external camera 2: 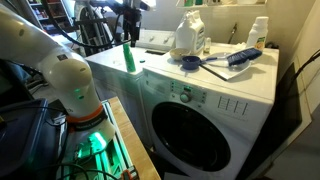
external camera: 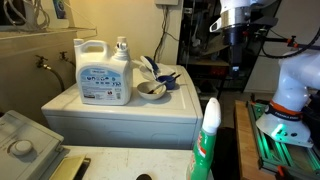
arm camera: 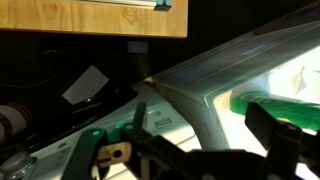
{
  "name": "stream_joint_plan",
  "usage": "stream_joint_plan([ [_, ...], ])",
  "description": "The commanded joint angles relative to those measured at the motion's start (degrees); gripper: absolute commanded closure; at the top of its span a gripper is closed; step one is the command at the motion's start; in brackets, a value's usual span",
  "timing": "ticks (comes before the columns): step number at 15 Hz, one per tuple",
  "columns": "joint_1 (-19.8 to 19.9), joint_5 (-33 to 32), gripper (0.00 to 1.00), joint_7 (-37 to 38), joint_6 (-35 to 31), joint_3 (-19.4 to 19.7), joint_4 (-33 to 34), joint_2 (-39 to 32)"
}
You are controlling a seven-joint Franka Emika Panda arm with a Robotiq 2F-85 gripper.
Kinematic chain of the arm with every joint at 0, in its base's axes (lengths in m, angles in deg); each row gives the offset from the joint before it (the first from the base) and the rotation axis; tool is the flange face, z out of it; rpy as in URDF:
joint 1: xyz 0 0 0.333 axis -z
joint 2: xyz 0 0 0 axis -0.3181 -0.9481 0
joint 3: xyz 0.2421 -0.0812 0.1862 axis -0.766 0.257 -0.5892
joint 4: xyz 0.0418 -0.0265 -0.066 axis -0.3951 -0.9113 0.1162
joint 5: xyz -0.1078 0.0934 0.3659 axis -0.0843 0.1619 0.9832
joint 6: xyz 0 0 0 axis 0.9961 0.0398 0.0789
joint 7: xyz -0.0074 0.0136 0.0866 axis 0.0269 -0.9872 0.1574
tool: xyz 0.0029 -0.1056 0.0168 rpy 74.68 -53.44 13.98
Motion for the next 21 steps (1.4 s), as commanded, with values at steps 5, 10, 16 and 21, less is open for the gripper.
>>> stream_joint_plan([
  [5,7.84,-17.70,0.00,-0.96,-0.70,-1.28,5.44,-3.63],
  [10,9.26,-29.29,0.00,-15.71,-1.67,3.79,15.00,-14.97],
  [16,8.59,-32.87,0.00,-32.43,-0.49,6.35,26.24,-30.22],
  [21,7.19,-30.56,0.00,-32.80,-2.67,4.24,28.31,-35.94],
])
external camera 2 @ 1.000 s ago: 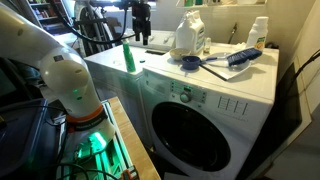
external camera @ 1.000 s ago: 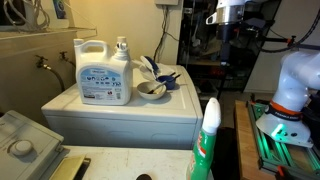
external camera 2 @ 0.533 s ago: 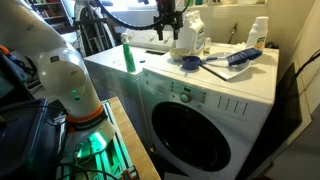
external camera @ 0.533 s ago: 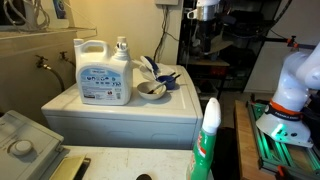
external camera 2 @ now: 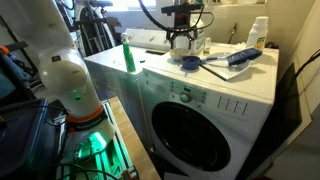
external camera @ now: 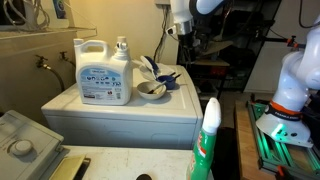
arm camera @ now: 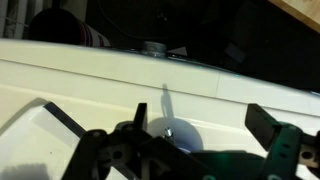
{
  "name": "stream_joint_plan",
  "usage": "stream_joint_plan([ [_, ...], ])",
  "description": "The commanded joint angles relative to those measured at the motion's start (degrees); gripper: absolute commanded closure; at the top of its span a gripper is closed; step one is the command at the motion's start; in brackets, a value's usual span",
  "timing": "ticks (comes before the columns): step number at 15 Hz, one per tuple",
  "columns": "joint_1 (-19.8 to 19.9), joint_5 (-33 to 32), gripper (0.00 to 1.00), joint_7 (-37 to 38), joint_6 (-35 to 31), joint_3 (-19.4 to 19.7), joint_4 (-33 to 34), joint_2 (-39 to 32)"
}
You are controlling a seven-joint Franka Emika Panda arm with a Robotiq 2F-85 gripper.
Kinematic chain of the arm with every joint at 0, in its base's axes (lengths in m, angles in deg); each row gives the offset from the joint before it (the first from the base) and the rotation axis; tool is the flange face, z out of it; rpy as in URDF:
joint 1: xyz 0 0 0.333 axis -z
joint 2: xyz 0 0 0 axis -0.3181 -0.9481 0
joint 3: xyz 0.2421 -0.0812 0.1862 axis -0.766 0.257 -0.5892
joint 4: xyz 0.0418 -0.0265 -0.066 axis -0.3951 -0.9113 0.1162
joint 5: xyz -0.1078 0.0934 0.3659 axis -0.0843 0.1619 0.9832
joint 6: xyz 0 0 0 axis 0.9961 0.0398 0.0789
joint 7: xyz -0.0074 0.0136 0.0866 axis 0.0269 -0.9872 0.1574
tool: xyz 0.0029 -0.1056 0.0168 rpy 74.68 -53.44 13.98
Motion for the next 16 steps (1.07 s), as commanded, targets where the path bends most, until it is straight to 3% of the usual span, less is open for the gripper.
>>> stream_joint_plan([
  [1,-1.09,0.49,0.00,-0.04,-1.31,-0.91,1.86,-3.46],
  [6,-1.22,-3.06,0.03,3.00,-3.66,-1.30,3.42,-7.27],
  [11,-1.29,-4.81,0.33,3.60,-3.96,-1.29,5.36,-11.76],
  [13,-1.40,-6.56,0.40,4.10,-4.37,-1.23,6.26,-13.07],
  [16,-1.60,-9.57,0.39,4.69,-4.92,-1.16,7.49,-14.57],
])
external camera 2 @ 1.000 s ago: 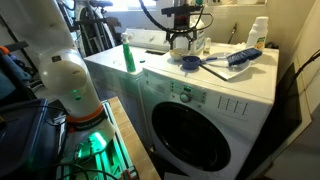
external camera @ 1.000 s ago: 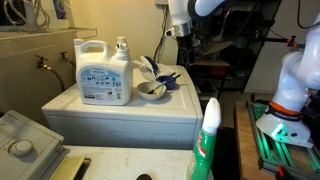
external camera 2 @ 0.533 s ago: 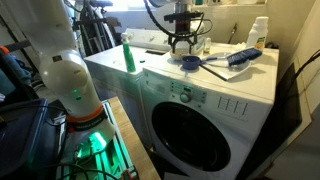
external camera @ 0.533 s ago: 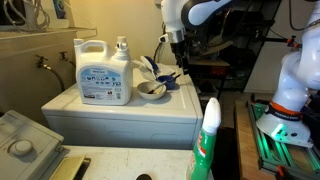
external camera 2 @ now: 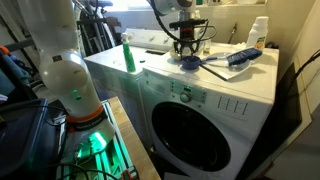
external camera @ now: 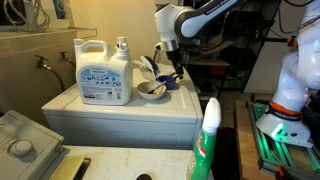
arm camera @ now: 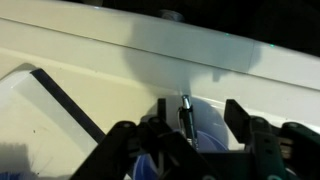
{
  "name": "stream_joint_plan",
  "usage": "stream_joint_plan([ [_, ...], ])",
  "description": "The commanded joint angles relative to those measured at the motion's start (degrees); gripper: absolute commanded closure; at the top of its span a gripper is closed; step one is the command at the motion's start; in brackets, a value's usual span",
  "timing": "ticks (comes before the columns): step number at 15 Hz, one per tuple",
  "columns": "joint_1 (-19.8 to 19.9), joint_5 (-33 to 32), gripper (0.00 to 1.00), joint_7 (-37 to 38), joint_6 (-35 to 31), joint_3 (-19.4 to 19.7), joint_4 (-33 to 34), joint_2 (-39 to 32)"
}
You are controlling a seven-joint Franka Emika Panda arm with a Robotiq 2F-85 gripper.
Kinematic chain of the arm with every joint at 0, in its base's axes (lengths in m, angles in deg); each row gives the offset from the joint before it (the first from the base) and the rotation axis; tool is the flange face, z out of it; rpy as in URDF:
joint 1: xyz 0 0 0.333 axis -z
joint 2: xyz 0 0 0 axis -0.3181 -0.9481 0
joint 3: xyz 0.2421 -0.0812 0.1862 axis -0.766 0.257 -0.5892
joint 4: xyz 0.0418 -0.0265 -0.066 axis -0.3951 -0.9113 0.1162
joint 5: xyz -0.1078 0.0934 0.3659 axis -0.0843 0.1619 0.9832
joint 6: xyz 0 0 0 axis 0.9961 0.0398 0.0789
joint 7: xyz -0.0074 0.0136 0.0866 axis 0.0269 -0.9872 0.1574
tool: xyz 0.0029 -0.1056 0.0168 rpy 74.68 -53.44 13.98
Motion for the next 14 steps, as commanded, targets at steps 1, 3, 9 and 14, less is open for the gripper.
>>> stream_joint_plan([
  [1,-0.37,-3.71,0.41,1.46,-0.69,0.22,1.93,-2.09],
  [3,-0.39,-4.01,0.66,1.31,-0.10,0.12,2.60,-2.55],
  [9,-0.47,-3.82,0.95,0.92,0.90,0.07,2.74,-2.70],
  [14,-0.97,-3.05,0.92,-0.61,6.23,-0.75,3.28,4.36],
])
